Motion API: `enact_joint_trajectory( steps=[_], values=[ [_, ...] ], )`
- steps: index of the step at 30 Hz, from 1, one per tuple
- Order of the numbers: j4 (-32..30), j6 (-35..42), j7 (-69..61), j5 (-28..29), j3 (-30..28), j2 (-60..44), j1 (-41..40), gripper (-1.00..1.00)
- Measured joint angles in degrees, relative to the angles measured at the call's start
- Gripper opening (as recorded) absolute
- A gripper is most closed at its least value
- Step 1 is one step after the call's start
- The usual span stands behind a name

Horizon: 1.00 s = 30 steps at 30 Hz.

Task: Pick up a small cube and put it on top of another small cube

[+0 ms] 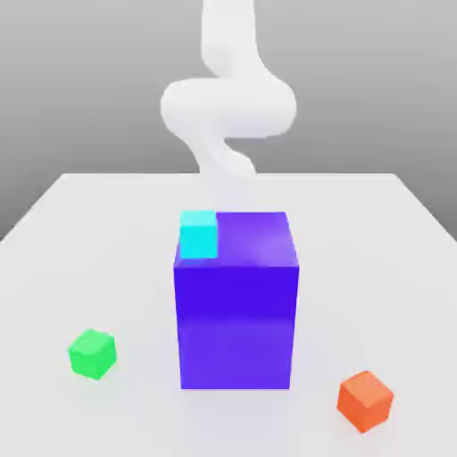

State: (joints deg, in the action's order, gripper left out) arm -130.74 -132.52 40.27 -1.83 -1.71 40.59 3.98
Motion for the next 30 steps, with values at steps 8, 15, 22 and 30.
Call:
enact_joint_trajectory(
  steps=[8,15,22,30],
  values=[
    [3.4,-2.3,-18.5,-6.6,-3.8,-17.1,11.1,0.00],
    [6.3,-4.3,-33.9,-11.6,-3.3,-31.7,17.0,0.00],
    [9.0,-7.0,-46.1,-11.9,-0.5,-45.7,22.0,0.00],
    [11.8,-10.9,-55.2,-5.0,2.4,-60.7,26.1,0.00]
  ],
)
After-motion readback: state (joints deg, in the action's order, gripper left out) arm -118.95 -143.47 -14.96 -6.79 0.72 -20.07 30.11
